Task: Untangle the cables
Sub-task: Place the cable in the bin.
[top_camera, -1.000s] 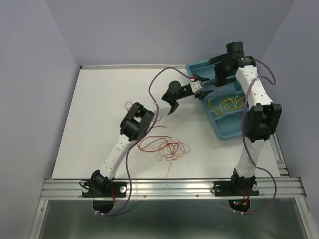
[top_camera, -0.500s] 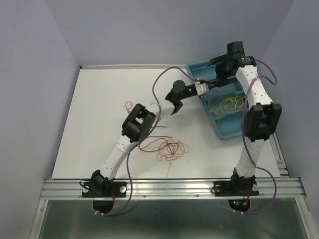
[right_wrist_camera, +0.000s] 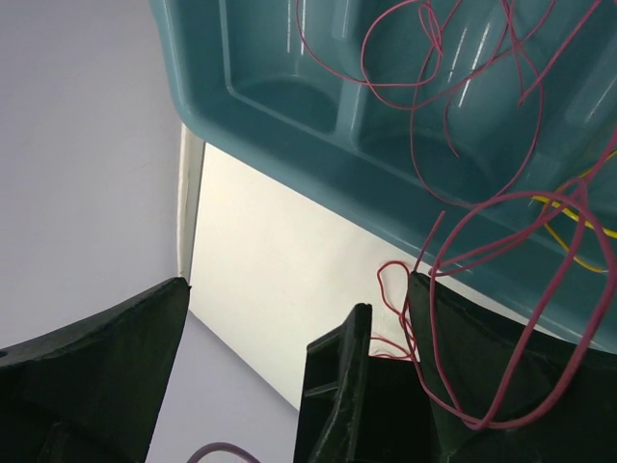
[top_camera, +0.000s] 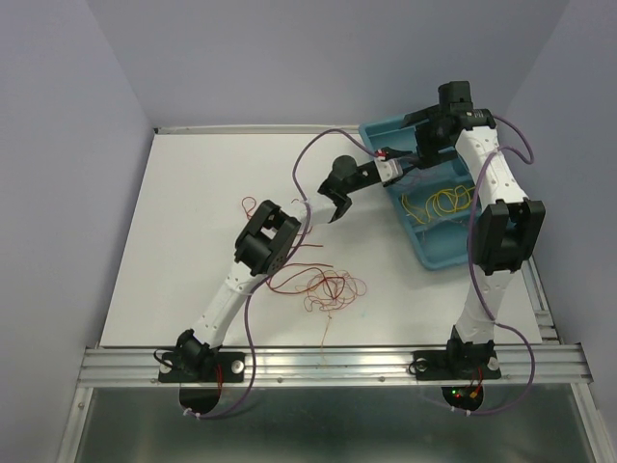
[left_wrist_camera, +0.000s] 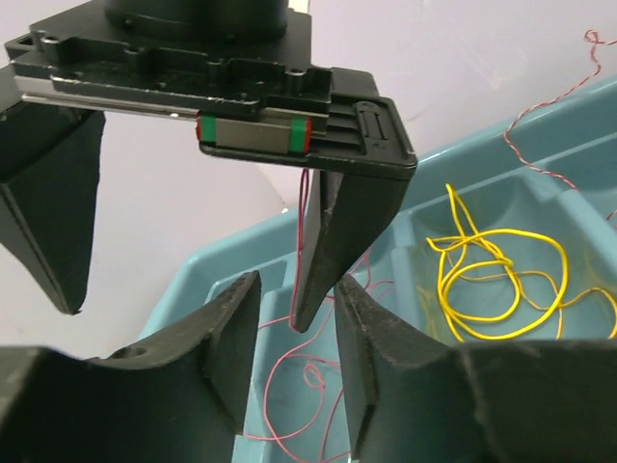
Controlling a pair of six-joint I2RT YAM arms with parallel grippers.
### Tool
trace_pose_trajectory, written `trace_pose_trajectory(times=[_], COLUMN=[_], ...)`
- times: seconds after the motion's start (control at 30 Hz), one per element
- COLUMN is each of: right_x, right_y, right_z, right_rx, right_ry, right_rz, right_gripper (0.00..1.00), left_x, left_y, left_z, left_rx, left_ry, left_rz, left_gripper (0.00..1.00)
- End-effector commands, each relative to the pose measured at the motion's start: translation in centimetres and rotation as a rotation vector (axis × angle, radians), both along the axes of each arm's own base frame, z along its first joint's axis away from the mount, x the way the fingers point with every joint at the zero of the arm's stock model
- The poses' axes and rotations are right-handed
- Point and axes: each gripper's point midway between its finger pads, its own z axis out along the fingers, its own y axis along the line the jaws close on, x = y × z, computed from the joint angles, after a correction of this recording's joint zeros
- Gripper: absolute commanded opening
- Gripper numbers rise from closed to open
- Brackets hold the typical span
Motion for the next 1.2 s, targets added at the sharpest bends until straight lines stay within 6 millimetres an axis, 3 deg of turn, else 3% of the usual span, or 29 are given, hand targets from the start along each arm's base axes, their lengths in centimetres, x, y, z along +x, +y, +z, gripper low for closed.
trace_pose_trajectory(times=[0.0, 0.03, 0.13, 0.63, 0.7, 0.73, 0.77, 0.83, 0.93, 1.03, 1.17], right_x=[0.9, 0.9, 0.7, 0.5, 0.5, 0.5, 0.5, 0.4, 0.3, 0.1, -0.2], right_y=[0.3, 0.3, 0.2, 1.6, 1.3, 1.4, 1.7, 1.9, 1.8, 2.0, 1.8], right_z=[2.8, 2.7, 2.6, 3.0, 3.1, 3.0, 2.9, 2.9, 3.2, 3.6, 3.9], right_rx=[0.007, 0.007, 0.007, 0.044, 0.033, 0.037, 0.05, 0.057, 0.052, 0.066, 0.059], right_ry=[-0.076, -0.075, -0.072, -0.079, -0.083, -0.081, -0.077, -0.075, -0.081, -0.088, -0.094], right_rz=[0.016, 0.016, 0.018, 0.042, 0.034, 0.038, 0.051, 0.057, 0.051, 0.059, 0.052], right_gripper=[1.0, 1.0, 1.0, 1.0, 1.0, 1.0, 1.0, 1.0, 1.0, 1.0, 1.0], left_x=[0.1, 0.3, 0.5, 0.0, -0.2, -0.1, 0.0, 0.3, 0.2, 0.5, 0.9], left_y=[0.9, 0.7, 0.5, -2.2, -2.3, -2.3, -2.3, -2.4, -2.4, -2.4, -2.3], left_z=[5.8, 5.8, 6.0, 5.1, 5.4, 5.3, 5.5, 5.0, 4.4, 4.0, 4.1], left_rx=[-0.108, -0.116, -0.121, -0.116, -0.12, -0.121, -0.126, -0.119, -0.108, -0.113, -0.131], left_ry=[-0.085, -0.082, -0.086, -0.056, -0.061, -0.061, -0.065, -0.052, -0.049, -0.043, -0.038], left_rz=[0.038, 0.043, 0.041, 0.005, 0.002, 0.009, 0.015, 0.024, 0.02, 0.028, 0.049], left_gripper=[0.51, 0.59, 0.64, 0.65, 0.54, 0.35, 0.27, 0.25, 0.35, 0.57, 0.75])
